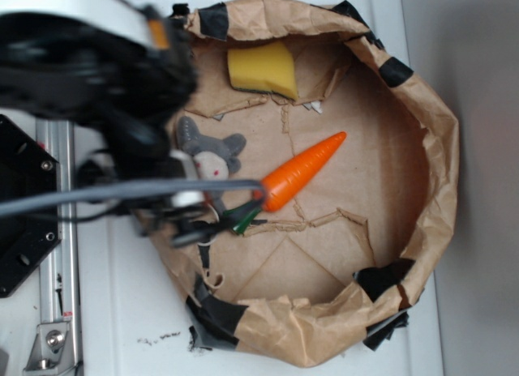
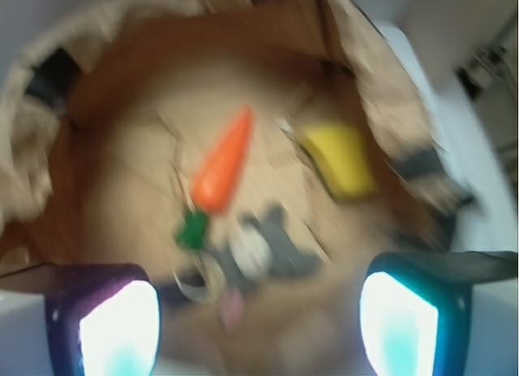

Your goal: Grab the carrot.

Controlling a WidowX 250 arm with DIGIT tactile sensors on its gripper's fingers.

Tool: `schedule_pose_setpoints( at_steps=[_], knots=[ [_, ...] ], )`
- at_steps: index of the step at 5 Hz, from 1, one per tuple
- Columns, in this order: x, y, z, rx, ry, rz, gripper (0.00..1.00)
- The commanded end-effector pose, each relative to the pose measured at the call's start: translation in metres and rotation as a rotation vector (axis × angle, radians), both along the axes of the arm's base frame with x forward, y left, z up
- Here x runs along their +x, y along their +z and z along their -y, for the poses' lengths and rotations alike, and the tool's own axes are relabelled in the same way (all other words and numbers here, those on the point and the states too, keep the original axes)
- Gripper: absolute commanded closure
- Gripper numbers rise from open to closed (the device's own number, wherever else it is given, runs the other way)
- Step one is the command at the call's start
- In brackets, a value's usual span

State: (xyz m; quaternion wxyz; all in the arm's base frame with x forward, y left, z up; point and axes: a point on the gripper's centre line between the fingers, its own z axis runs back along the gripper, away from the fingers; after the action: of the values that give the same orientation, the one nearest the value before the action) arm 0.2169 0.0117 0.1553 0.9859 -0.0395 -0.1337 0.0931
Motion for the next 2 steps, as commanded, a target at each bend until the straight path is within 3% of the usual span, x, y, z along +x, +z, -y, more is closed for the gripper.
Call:
schedule_pose_setpoints(
  at_steps=[1, 2],
  knots=[
    [0.073, -0.042, 0.022, -0.089, 0.027, -0.049, 0.0],
    [0.071, -0.076, 0.031, -0.068, 0.055, -0.135, 0.0]
  ],
)
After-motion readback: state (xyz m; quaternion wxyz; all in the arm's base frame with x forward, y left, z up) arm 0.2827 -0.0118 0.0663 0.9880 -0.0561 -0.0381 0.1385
